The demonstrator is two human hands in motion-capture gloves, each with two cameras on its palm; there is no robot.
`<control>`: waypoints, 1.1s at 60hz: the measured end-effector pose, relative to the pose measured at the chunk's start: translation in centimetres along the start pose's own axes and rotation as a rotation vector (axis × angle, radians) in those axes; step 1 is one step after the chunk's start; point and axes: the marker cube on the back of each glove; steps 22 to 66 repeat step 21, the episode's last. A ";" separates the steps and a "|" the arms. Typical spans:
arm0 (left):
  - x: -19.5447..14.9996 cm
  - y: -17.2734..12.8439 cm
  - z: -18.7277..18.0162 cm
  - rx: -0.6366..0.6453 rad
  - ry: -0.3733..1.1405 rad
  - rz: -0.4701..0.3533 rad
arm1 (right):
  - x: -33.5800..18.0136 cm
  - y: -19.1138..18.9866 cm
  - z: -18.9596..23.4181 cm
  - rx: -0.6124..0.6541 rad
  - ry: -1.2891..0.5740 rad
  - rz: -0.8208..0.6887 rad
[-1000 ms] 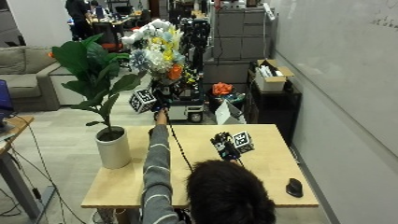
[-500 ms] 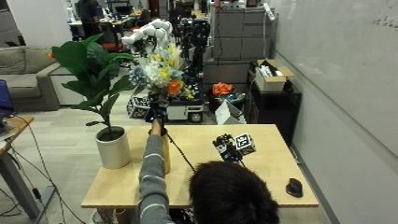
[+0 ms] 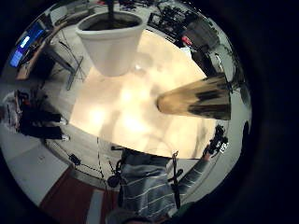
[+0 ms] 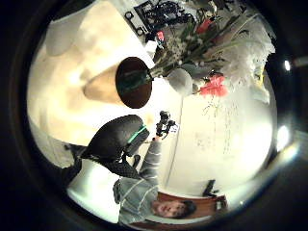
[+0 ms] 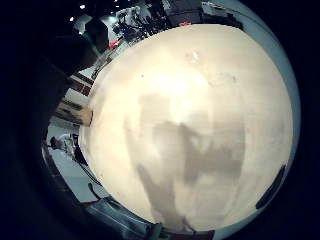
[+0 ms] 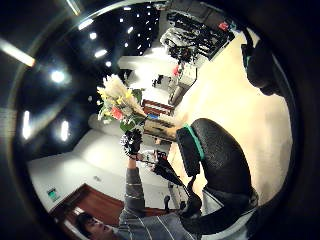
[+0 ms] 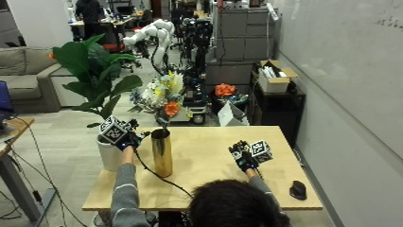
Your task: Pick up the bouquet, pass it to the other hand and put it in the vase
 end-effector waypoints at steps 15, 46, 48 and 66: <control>0.5 1.1 0.8 0.009 -0.020 0.020 | 1.1 1.7 0.2 -0.085 0.014 0.153; 0.3 1.3 1.2 0.013 -0.050 0.007 | 2.4 1.5 0.6 -0.029 0.125 0.117; 0.3 1.3 1.2 0.013 -0.050 0.007 | 2.4 1.5 0.6 -0.029 0.125 0.117; 0.3 1.3 1.2 0.013 -0.050 0.007 | 2.4 1.5 0.6 -0.029 0.125 0.117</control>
